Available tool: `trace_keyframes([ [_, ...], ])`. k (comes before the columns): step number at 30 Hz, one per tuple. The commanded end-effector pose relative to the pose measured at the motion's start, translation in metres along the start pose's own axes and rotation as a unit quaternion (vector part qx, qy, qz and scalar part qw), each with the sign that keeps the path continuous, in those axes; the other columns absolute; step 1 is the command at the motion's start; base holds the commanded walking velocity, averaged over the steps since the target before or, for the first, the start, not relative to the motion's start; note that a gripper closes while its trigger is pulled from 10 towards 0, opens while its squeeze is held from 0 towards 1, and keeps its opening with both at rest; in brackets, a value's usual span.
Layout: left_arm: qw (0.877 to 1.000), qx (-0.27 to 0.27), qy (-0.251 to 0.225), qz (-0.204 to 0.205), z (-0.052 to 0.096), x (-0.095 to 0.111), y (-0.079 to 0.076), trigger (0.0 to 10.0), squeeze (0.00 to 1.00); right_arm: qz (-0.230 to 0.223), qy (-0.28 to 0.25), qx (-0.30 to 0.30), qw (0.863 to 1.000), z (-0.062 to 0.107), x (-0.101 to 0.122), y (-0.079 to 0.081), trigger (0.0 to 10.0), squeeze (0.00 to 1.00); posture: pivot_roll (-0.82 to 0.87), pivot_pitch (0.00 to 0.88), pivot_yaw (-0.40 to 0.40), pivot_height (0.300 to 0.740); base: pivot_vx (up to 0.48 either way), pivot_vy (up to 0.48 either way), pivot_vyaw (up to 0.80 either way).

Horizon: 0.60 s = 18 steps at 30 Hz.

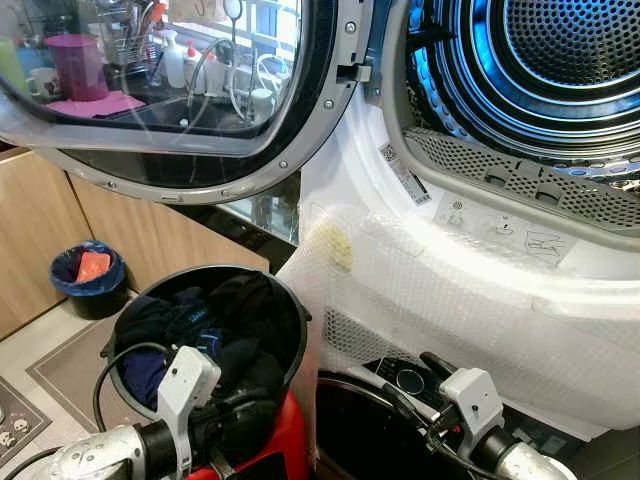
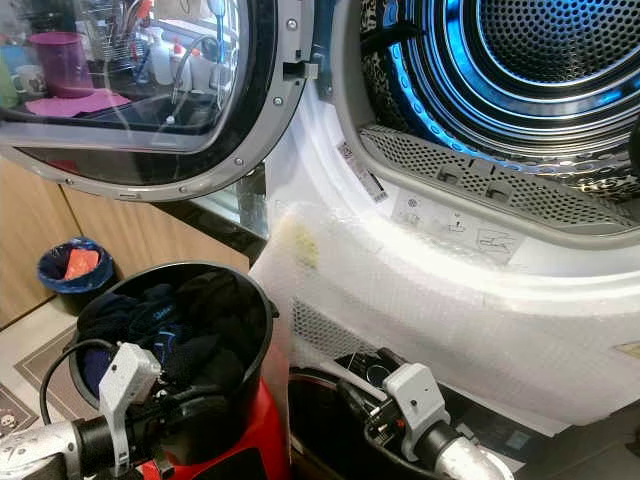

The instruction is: Clothes washing

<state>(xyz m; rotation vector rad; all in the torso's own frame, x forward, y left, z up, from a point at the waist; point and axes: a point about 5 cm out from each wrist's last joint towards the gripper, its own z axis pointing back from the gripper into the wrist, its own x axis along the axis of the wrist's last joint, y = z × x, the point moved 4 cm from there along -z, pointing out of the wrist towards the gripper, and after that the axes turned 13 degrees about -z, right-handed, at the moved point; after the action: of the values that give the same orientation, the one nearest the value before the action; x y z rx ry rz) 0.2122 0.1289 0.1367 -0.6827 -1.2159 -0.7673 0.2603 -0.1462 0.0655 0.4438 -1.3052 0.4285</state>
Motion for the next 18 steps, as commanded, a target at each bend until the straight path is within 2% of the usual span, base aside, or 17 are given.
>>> trace_keyframes([
  [1,1.0,-0.028,-0.015,-0.001,0.004,0.01,-0.008,0.0,0.0,0.007,0.006,-0.002,1.0,0.002,-0.001,-0.003,10.0,0.0,0.08,0.044,-0.099,0.74,0.0,0.0,0.0],
  [2,0.999,-0.05,-0.019,0.0,0.007,0.014,-0.014,0.0,0.0,0.008,0.005,-0.002,1.0,0.002,-0.001,-0.004,10.0,0.0,0.08,0.041,-0.098,0.74,0.0,0.0,0.0],
  [5,0.997,-0.073,-0.016,0.013,0.009,0.015,-0.021,0.0,0.0,0.007,0.005,-0.003,1.0,0.001,-0.001,-0.004,10.0,0.0,0.08,0.039,-0.098,0.74,0.0,0.0,0.0],
  [7,0.997,-0.075,-0.01,0.006,0.009,0.014,-0.021,0.0,0.0,0.007,0.004,-0.003,1.0,0.001,-0.001,-0.004,10.0,0.0,0.09,0.037,-0.097,0.74,0.0,0.0,0.0],
  [8,0.997,-0.068,0.004,-0.021,0.008,0.011,-0.019,0.0,0.0,0.008,0.004,-0.003,1.0,0.0,-0.001,-0.004,10.0,0.0,0.09,0.036,-0.096,0.74,0.0,0.0,0.0],
  [9,0.998,-0.058,0.011,-0.032,0.007,0.01,-0.016,1.2,0.0,0.007,0.004,-0.002,1.0,0.0,-0.001,-0.003,10.0,0.0,0.09,0.036,-0.096,0.74,0.0,0.0,0.0],
  [10,0.998,-0.035,0.013,-0.051,0.005,0.009,-0.01,10.0,0.0,0.007,0.004,-0.002,1.0,0.0,-0.001,-0.003,10.0,0.0,0.09,0.031,-0.095,0.74,0.0,0.0,0.0],
  [11,0.998,-0.03,0.012,-0.056,0.004,0.009,-0.008,10.0,0.0,0.007,0.004,-0.002,1.0,0.0,-0.001,-0.003,10.0,0.0,0.09,0.031,-0.095,0.74,0.0,0.0,0.0],
  [12,0.998,-0.017,0.014,-0.055,0.004,0.009,-0.005,10.0,1.0,0.007,0.004,-0.002,1.0,0.0,-0.002,-0.003,10.0,0.0,0.08,0.031,-0.094,0.74,0.0,0.0,0.0],
  [14,0.998,0.01,0.023,-0.049,0.002,0.008,0.003,10.0,1.0,0.007,0.004,-0.002,1.0,0.0,-0.002,-0.003,10.0,0.0,0.08,0.031,-0.094,0.74,0.0,0.0,0.0],
  [16,0.993,0.097,0.058,-0.043,0.003,-0.002,0.03,10.0,1.0,0.007,0.004,-0.002,1.0,0.0,-0.002,-0.003,10.0,0.0,0.08,0.031,-0.094,0.74,0.0,0.0,0.0],
  [18,0.989,0.121,0.067,-0.046,0.003,-0.005,0.037,10.0,1.0,0.006,0.004,-0.002,1.0,-0.001,-0.002,-0.003,10.0,0.0,0.09,0.036,-0.094,0.74,0.0,0.0,0.0],
])
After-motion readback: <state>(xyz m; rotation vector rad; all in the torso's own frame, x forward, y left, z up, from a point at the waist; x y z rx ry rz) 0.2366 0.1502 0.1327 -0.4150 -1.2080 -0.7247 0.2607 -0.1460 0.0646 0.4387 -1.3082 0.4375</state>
